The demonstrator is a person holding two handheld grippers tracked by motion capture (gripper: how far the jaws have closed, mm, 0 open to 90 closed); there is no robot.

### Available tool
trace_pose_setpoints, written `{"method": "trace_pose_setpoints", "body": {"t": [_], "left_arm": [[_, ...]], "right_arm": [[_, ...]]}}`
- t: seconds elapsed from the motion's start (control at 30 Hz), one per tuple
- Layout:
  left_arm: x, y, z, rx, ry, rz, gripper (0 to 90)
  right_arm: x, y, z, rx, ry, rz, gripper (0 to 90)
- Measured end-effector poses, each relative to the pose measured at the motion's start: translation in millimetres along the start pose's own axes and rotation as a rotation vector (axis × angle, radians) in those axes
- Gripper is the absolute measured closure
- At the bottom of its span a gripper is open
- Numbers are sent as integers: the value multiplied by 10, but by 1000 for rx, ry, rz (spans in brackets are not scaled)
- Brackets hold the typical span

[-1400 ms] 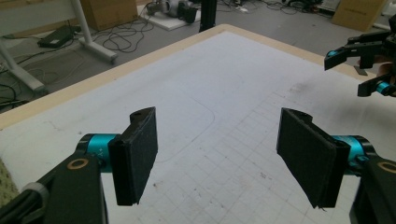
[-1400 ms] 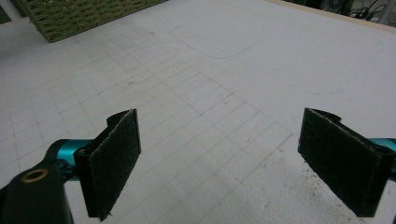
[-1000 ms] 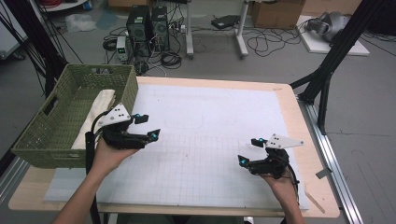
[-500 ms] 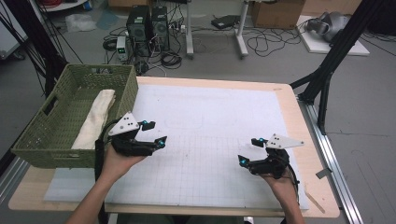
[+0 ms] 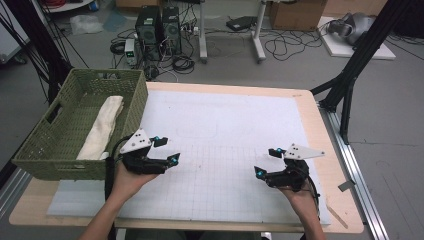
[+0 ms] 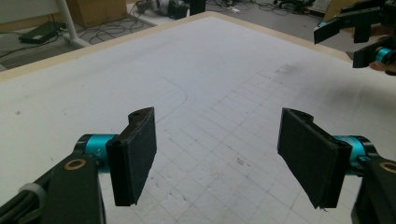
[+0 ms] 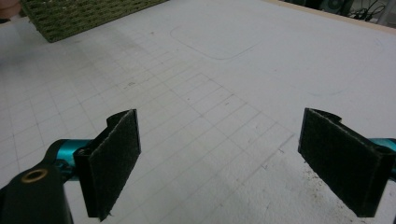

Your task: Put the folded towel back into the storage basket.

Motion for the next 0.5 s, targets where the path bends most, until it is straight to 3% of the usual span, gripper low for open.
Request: {"method": "trace_pose_setpoints", "body": {"t": [0.5], "left_arm": [[5,134,-39,6,0,13,278]], "right_arm": [[1,36,37,-5,-2,13,123]]}}
Point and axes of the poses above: each handheld gripper's, and its own axes: x roughly forward along the jaws, y roughly out of its underside, z roughly to its left, the point moved 6 cm from there along x, roughly forward along the jaws, and after that the axes turned 3 degrees about y, right-handed, at the moved point
